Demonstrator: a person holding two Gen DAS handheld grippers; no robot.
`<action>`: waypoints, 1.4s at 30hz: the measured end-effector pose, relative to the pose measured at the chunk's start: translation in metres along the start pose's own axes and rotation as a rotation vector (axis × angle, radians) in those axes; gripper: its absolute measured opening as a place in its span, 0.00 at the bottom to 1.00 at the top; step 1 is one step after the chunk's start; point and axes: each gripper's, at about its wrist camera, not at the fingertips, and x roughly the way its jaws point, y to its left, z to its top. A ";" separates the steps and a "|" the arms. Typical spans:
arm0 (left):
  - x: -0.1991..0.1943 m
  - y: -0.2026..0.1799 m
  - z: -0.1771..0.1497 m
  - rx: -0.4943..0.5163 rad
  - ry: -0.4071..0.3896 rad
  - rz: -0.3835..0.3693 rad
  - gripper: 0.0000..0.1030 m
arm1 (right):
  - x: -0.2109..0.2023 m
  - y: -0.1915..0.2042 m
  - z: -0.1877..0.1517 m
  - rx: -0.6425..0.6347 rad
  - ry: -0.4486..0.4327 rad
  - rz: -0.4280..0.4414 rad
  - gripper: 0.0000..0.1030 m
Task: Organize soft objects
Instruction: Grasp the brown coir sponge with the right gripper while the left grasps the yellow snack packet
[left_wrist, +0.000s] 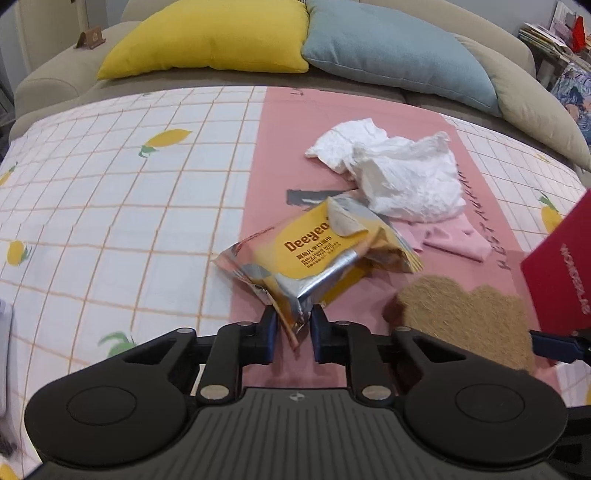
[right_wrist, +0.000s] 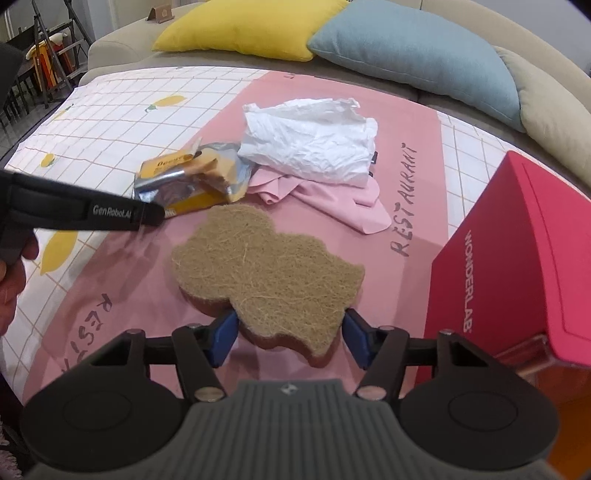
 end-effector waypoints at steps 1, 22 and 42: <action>-0.004 -0.003 -0.002 0.000 0.008 0.008 0.18 | -0.002 0.000 -0.001 0.003 -0.003 0.000 0.59; -0.062 -0.065 -0.086 -0.119 0.296 -0.094 0.16 | -0.057 -0.044 -0.069 0.282 0.197 -0.053 0.59; -0.103 -0.072 -0.080 0.083 0.104 -0.167 0.73 | -0.094 -0.040 -0.076 0.176 0.075 0.022 0.79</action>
